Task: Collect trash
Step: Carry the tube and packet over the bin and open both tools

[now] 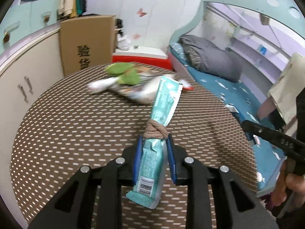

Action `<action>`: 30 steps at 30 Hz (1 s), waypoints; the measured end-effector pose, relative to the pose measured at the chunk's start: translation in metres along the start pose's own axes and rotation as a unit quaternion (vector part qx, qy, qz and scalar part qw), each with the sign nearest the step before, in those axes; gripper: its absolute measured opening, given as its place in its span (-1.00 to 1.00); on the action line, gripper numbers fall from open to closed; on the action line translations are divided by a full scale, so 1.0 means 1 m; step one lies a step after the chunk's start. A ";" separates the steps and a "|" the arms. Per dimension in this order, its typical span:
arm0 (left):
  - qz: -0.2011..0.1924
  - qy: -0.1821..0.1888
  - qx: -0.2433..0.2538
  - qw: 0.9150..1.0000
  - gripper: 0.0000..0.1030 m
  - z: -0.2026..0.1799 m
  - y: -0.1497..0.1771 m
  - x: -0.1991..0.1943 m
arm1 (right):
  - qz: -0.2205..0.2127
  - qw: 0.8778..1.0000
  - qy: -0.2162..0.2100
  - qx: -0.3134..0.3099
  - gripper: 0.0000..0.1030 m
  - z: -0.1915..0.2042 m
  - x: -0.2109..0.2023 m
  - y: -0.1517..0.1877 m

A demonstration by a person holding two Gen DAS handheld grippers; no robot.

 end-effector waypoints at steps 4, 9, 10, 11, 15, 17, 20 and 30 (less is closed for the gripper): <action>-0.016 0.031 0.029 0.999 -0.53 -0.054 -0.005 -0.020 | -0.032 0.999 0.011 0.009 -0.77 -0.019 -0.038 -0.005; -0.026 0.077 0.064 0.995 -0.53 -0.129 -0.007 -0.039 | -0.075 0.996 0.036 0.025 -0.77 -0.050 -0.092 -0.009; -0.028 0.085 0.072 0.993 -0.53 -0.144 -0.008 -0.043 | -0.083 0.995 0.042 0.029 -0.77 -0.058 -0.103 -0.009; -0.028 0.092 0.078 0.992 -0.53 -0.154 -0.010 -0.044 | -0.091 0.994 0.048 0.033 -0.77 -0.065 -0.113 -0.009; -0.030 0.129 0.108 0.985 -0.53 -0.210 -0.009 -0.056 | -0.119 0.988 0.076 0.054 -0.77 -0.101 -0.156 -0.005; -0.028 0.142 0.120 0.982 -0.53 -0.234 -0.005 -0.058 | -0.127 0.986 0.091 0.064 -0.77 -0.118 -0.172 0.000; -0.018 0.156 0.137 0.978 -0.52 -0.269 0.001 -0.056 | -0.136 0.980 0.116 0.086 -0.77 -0.148 -0.195 0.012; 0.059 0.167 0.201 0.964 -0.53 -0.359 0.056 -0.008 | -0.105 0.969 0.150 0.166 -0.77 -0.233 -0.200 0.066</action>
Point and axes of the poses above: each gripper's, at about its wrist camera, not at the fingertips, and x roughly the way its jaws point, z to its left, y to its underside, the point moved 8 cm from there along x, roughly the way its jaws point, and after that the axes turned 15 degrees about -y, right-handed, at the moved point
